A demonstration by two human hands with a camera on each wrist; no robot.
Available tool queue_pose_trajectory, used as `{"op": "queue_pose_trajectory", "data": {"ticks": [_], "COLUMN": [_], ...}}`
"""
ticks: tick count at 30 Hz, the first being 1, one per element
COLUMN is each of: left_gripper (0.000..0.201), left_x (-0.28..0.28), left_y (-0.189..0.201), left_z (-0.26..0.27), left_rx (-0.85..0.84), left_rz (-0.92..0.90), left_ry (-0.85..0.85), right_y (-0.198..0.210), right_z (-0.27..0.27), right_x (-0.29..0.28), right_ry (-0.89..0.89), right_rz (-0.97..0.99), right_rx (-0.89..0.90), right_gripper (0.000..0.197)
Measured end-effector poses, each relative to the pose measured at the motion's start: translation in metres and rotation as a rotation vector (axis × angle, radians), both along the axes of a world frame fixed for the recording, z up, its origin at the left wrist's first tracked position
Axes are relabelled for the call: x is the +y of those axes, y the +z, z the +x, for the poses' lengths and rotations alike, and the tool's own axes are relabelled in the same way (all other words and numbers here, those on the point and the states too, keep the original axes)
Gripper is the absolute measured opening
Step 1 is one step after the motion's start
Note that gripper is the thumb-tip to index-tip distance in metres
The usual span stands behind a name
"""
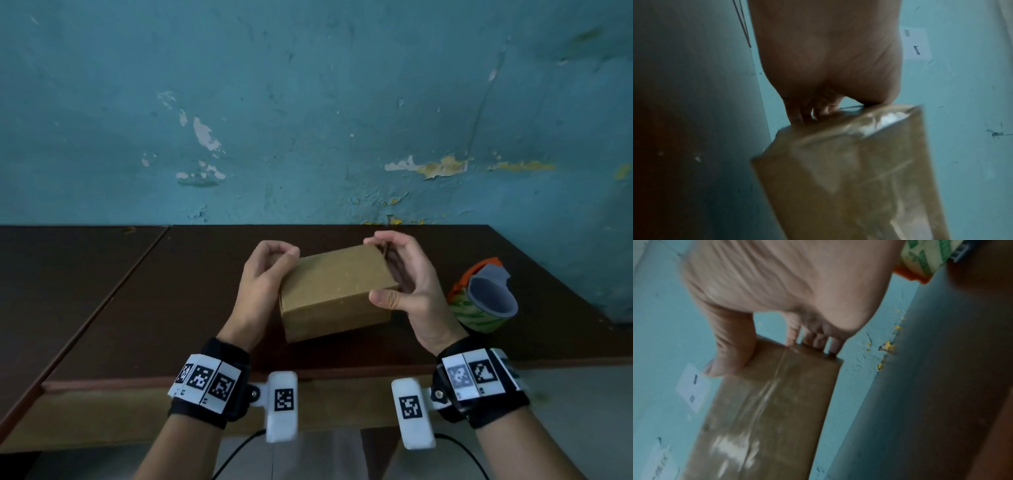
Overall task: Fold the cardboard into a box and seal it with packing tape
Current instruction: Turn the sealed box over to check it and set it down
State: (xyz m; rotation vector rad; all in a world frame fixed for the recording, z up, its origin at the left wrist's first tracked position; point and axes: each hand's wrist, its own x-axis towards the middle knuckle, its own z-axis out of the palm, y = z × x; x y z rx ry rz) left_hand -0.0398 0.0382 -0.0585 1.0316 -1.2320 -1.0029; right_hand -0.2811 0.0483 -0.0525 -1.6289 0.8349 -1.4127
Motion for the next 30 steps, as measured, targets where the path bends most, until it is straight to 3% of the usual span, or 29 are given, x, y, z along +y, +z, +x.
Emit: {"op": "queue_pose_trajectory", "data": {"ticks": [2,4,6,8,10,14,17,22,25,30], "left_gripper": [0.043,0.068,0.07,0.075,0.089,0.059,0.063,0.072,0.06,0.071], "left_x": [0.001,0.001,0.002,-0.002,-0.008,-0.006,-0.001,0.001,0.004,-0.004], "left_y": [0.001,0.002,0.005,0.002,-0.003,-0.002,-0.004,-0.011,-0.006,-0.005], "left_z": [-0.004,-0.005,-0.001,0.005,0.006,0.003,0.0,-0.003,-0.003,0.007], "left_rx": [-0.051,0.068,0.216,0.222,0.176,0.136,-0.008,-0.061,0.05,0.264], "left_rz": [0.098,0.308,0.501,0.581,0.507,0.093,-0.062,-0.039,0.016,0.089], "left_ry": [-0.02,-0.119,-0.25,-0.244,-0.141,-0.042,-0.068,-0.135,-0.092,-0.046], "right_y": [0.002,0.003,0.005,0.005,0.003,-0.004,-0.004,-0.003,-0.002,0.0], "right_z": [0.0,0.003,0.005,0.006,0.007,0.011,0.015,0.017,0.017,0.012], "right_x": [-0.001,-0.002,-0.002,-0.002,-0.003,-0.003,-0.003,-0.008,-0.009,-0.011], "right_ry": [-0.027,-0.058,-0.072,-0.069,-0.057,-0.01,-0.016,-0.076,-0.102,-0.176], "right_rz": [-0.09,-0.16,-0.19,-0.193,-0.176,-0.016,0.081,0.06,0.041,0.064], "right_rx": [0.011,0.035,0.069,0.108,0.157,0.125,-0.008,-0.072,-0.068,-0.103], "right_gripper": [0.085,0.092,0.098,0.102,0.104,0.089,0.071,0.056,0.05,0.047]}}
